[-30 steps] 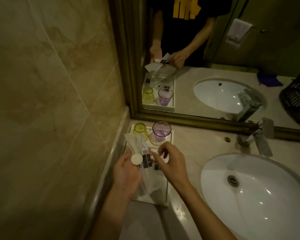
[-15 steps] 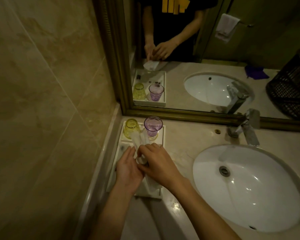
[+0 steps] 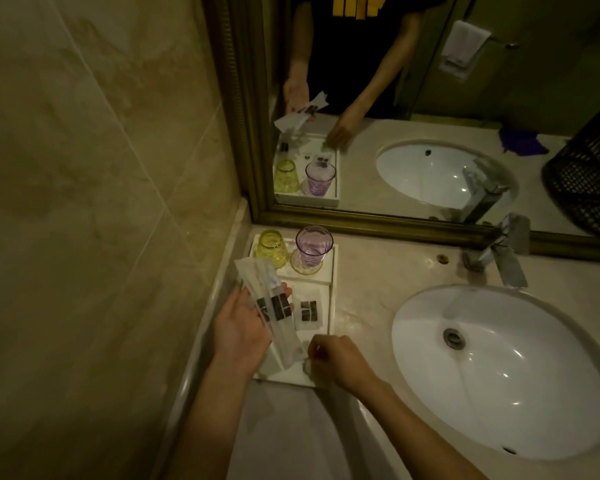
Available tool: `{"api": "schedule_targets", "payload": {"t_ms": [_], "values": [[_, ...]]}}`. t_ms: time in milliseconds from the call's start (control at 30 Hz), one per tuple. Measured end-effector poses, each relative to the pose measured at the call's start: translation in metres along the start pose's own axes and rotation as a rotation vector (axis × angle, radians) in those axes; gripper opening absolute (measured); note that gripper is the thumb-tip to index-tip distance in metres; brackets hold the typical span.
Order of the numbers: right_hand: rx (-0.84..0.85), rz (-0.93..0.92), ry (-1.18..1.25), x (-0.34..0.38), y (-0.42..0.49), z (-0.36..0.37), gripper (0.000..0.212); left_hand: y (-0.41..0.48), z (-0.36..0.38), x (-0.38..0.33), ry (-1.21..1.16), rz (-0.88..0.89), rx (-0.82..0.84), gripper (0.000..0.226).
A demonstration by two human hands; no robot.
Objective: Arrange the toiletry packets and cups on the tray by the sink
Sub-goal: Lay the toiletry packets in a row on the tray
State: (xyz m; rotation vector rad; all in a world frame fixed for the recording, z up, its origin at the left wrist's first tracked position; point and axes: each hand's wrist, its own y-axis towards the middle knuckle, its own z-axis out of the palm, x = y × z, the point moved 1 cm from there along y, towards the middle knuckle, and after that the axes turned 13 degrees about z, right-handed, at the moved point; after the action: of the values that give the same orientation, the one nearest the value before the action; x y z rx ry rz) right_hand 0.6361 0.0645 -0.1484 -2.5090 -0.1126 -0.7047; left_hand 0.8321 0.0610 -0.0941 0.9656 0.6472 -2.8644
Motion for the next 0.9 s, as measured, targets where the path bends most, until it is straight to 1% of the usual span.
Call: {"api": "schedule_targets", "payload": {"t_ms": [167,233,267,300,333,367,400,433,500,533,600,633,700,767,833,900], "values": [[-0.179,-0.202,-0.358,-0.006,0.005,0.014,0.015,-0.002,0.002,-0.001,0.042,-0.006,0.009,0.05],[-0.201,-0.185,-0.346,-0.004,0.004,0.011,0.014,-0.001,-0.001,0.0,0.051,-0.016,-0.007,0.049],[-0.235,-0.128,-0.233,0.001,0.002,0.007,0.013,-0.001,-0.003,0.001,0.059,-0.024,-0.014,0.049],[-0.278,-0.043,-0.022,0.008,0.0,0.0,0.011,0.0,-0.004,0.002,0.075,-0.036,-0.013,0.048],[-0.292,0.042,0.258,0.017,-0.002,-0.008,0.012,0.0,-0.004,0.002,0.106,-0.044,0.0,0.046],[-0.258,0.116,0.54,0.026,-0.002,-0.017,0.017,0.0,-0.004,0.003,0.149,-0.052,0.025,0.045],[-0.177,0.163,0.746,0.035,0.0,-0.025,0.024,-0.001,-0.004,0.004,0.198,-0.062,0.059,0.046],[-0.069,0.18,0.848,0.043,0.002,-0.034,0.029,-0.003,-0.004,0.006,0.251,-0.076,0.091,0.05],[0.101,0.153,0.886,0.058,0.005,-0.045,0.028,-0.007,-0.005,0.01,0.335,-0.105,0.131,0.056],[0.136,0.133,0.884,0.064,0.007,-0.048,0.024,-0.009,-0.007,0.011,0.357,-0.113,0.135,0.056],[0.121,0.127,0.905,0.068,0.016,-0.046,0.014,-0.012,-0.011,0.011,0.386,-0.111,0.125,0.053],[0.098,0.151,0.926,0.067,0.02,-0.044,0.013,-0.014,-0.011,0.009,0.402,-0.098,0.114,0.052],[0.039,0.236,0.982,0.064,0.031,-0.037,0.018,-0.015,-0.014,0.004,0.45,-0.042,0.059,0.051],[-0.003,0.312,1.042,0.057,0.044,-0.03,0.02,-0.016,-0.021,-0.002,0.467,0.033,-0.044,0.049],[-0.034,0.357,0.996,0.051,0.057,-0.022,0.022,-0.016,-0.032,-0.008,0.442,0.08,-0.139,0.047],[-0.038,0.389,0.875,0.047,0.067,-0.011,0.02,-0.017,-0.041,-0.016,0.439,0.112,-0.185,0.05]]}}
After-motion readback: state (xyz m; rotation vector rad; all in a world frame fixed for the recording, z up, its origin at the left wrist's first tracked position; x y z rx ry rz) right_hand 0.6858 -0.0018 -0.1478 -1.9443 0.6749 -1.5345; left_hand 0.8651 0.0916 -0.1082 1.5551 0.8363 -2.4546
